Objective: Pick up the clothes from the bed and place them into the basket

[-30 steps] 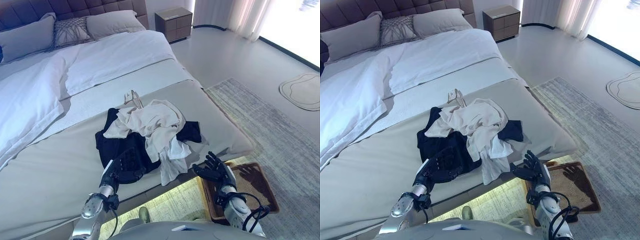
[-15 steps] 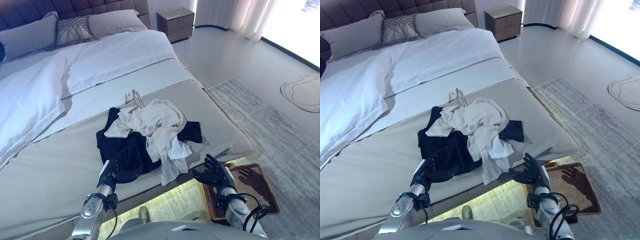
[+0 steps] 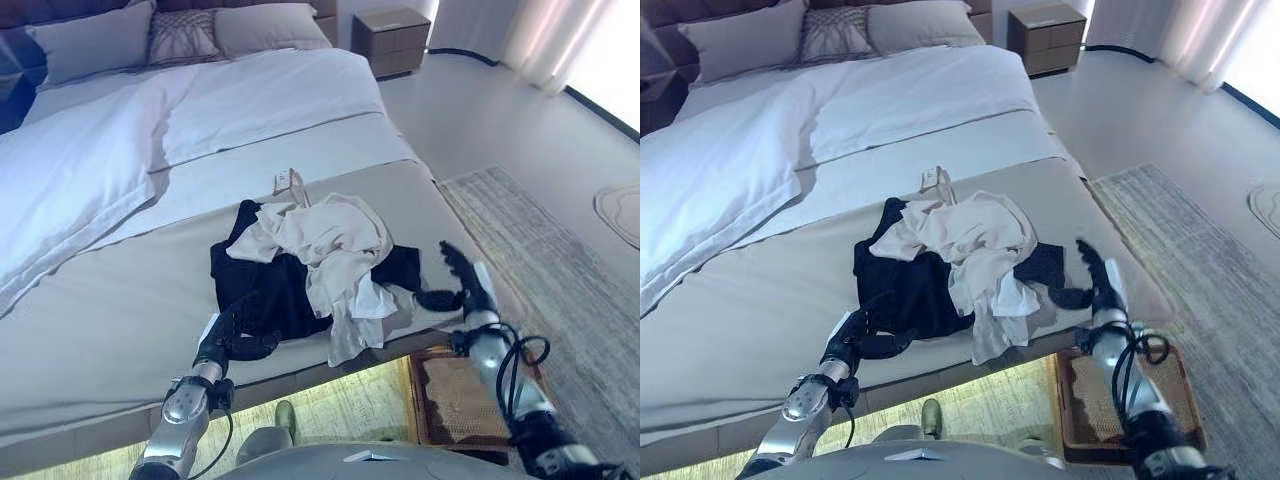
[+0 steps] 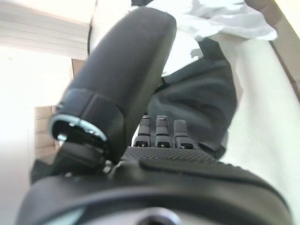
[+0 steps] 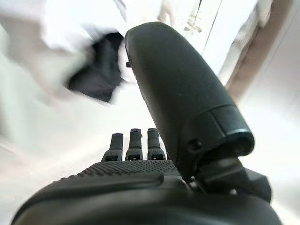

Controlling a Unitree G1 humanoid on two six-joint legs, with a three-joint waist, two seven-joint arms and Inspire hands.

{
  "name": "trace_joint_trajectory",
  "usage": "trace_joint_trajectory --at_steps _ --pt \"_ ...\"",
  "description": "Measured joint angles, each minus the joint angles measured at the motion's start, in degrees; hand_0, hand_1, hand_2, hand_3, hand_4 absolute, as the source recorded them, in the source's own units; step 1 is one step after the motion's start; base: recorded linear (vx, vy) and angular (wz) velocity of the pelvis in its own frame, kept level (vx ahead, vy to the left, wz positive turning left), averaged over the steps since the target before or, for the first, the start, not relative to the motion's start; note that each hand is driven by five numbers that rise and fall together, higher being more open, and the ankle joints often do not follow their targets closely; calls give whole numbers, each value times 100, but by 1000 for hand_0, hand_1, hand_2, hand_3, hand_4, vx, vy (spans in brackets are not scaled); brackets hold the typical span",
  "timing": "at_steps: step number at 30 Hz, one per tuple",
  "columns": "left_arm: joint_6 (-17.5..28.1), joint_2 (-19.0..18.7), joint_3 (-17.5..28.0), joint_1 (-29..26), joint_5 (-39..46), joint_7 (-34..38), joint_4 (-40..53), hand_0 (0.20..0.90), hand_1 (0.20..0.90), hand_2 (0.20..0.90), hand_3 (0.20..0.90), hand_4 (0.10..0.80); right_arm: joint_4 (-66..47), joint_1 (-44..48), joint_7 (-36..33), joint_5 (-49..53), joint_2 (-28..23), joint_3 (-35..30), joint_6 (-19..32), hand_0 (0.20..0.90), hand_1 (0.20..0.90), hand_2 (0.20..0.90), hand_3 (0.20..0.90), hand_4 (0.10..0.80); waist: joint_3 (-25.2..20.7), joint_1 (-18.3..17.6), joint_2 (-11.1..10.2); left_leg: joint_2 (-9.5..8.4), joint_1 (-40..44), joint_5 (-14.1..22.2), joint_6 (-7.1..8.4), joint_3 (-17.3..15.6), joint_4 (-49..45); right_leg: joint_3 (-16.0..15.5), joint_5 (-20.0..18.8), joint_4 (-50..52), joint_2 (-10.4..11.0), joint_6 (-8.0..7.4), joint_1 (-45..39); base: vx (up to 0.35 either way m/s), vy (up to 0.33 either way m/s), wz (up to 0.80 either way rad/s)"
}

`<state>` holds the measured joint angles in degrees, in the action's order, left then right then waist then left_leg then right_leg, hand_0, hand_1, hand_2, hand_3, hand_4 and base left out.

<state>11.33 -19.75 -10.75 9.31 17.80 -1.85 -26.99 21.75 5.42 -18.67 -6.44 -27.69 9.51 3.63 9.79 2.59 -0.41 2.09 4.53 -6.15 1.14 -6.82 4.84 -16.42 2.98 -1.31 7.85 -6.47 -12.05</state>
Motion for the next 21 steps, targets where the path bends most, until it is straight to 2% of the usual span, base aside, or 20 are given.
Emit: trace_joint_trajectory --at_steps 2,4,5,6,7,8,9,10,11,14,16,20,21 --pt "-8 -29 -16 -104 -100 -97 -127 900 900 900 900 800 -9 409 26 -246 -359 19 -51 900 900 900 900 800 116 21 118 92 1 38 -51 74 -26 32 8 712 12 -5 320 36 -36 14" --pt "-7 -196 -17 -124 -99 -190 -129 900 900 900 900 800 -16 713 24 -422 -589 -2 -128 900 900 900 900 800 222 63 78 142 17 48 -90 231 -39 181 180 1466 106 -141 659 18 -172 25" --pt "-10 -364 -30 -178 -94 -240 -132 900 900 900 900 800 -17 875 3 -488 -660 3 -187 900 900 900 900 800 324 65 71 144 -27 57 -108 328 -48 422 398 1555 143 -126 817 -91 -251 30" --pt "-21 -542 -49 -309 -92 -246 -133 900 900 900 900 800 -11 1075 -23 -583 -734 34 -255 900 900 900 900 800 440 60 -62 123 -86 53 -112 383 -106 676 395 1469 45 -127 943 -125 -239 46" --pt "-41 -731 -52 -437 -79 -250 -133 900 900 900 900 800 -13 1280 -28 -628 -796 86 -370 900 900 900 900 800 504 94 -126 52 -320 24 -97 475 -193 764 367 1312 28 -89 1117 -118 -213 46" --pt "-72 -837 -63 -554 -73 -252 -134 900 900 900 900 800 15 1450 -22 -631 -885 157 -461 900 900 900 900 800 500 109 -236 -1 -461 19 -88 492 -248 765 334 1167 28 -44 1250 -84 -126 55" --pt "-155 -842 -73 -730 -66 -224 -165 900 900 900 900 800 154 1746 0 -642 -1052 211 -549 900 900 900 900 800 559 138 -182 -4 -649 -5 -73 572 -300 692 292 1047 -9 81 1320 -98 -101 32" --pt "-154 -841 -107 -829 -43 -224 -163 900 900 900 900 800 340 2081 35 -643 -1175 243 -605 900 900 900 900 800 639 257 -80 61 -771 -71 -47 582 -334 642 207 944 -77 143 1366 -123 -123 26" --pt "-155 -839 -186 -892 -41 -201 -163 900 900 900 900 800 638 2473 99 -640 -1326 372 -657 900 900 900 900 800 737 353 24 70 -908 -116 16 632 -450 592 171 918 -114 151 1397 -98 -81 12" --pt "-116 -827 -425 -942 52 -224 -152 900 900 900 900 800 1158 3190 215 -603 -1697 648 -867 900 900 900 900 800 935 551 242 73 -1323 -146 57 831 -747 409 197 1151 -123 170 1684 -150 -63 28" --pt "-107 -825 -527 -997 86 -241 -153 900 900 900 900 800 1501 3619 299 -589 -1828 732 -1003 900 900 900 900 800 1107 674 362 66 -1594 -148 59 897 -915 303 277 1404 -100 239 1927 -126 -29 22" --pt "-38 -846 -546 -1014 267 -235 -151 900 900 900 900 800 1992 4106 340 -524 -1866 948 -1125 900 900 900 900 800 1564 788 429 -79 -1950 -143 63 1026 -1222 193 643 2218 123 365 2413 -70 13 29" --pt "24 -859 -547 -1072 325 -231 -110 900 900 900 900 800 2215 4269 384 -447 -1867 1011 -1153 900 900 900 900 800 1781 824 451 -163 -2064 -108 75 1035 -1393 163 808 2575 250 441 2577 -18 49 28"
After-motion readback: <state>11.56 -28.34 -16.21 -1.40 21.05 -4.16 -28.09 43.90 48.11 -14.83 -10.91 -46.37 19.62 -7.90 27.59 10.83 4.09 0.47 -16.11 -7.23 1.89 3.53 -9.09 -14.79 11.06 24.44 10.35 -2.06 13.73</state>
